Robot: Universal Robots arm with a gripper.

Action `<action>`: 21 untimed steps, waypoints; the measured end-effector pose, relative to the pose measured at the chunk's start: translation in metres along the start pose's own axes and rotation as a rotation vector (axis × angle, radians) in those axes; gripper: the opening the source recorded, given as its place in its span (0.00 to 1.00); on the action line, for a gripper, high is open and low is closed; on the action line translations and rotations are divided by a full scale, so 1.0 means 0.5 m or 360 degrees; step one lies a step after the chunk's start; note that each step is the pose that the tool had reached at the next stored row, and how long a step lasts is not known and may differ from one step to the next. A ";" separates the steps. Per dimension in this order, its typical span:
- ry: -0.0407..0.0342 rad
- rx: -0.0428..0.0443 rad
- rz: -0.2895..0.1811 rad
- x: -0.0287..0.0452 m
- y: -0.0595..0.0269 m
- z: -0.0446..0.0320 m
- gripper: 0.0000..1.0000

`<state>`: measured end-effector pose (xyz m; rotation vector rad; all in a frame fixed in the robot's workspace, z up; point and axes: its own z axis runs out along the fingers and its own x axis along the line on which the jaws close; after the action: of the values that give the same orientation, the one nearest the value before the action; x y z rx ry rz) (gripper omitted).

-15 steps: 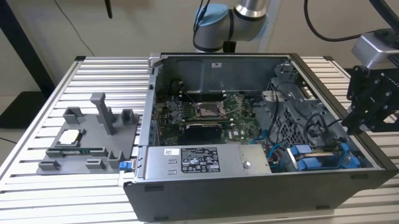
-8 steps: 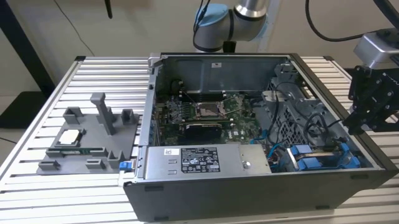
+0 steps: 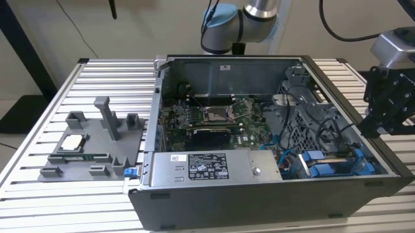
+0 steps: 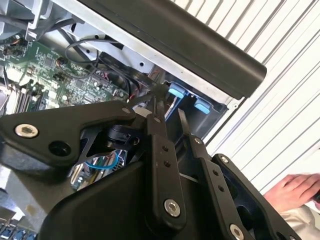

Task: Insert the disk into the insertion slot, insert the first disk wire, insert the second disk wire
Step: 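Insert the second disk wire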

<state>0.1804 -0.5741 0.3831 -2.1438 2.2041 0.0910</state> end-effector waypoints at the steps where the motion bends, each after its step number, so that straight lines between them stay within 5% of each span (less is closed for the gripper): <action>1: 0.0000 0.0000 0.0000 -0.004 -0.001 0.001 0.27; 5: 0.0000 0.0000 0.0000 -0.018 -0.005 0.005 0.27; 21: 0.0000 -0.0009 0.0001 -0.023 -0.021 0.001 0.27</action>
<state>0.1911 -0.5629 0.3835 -2.1460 2.2077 0.0973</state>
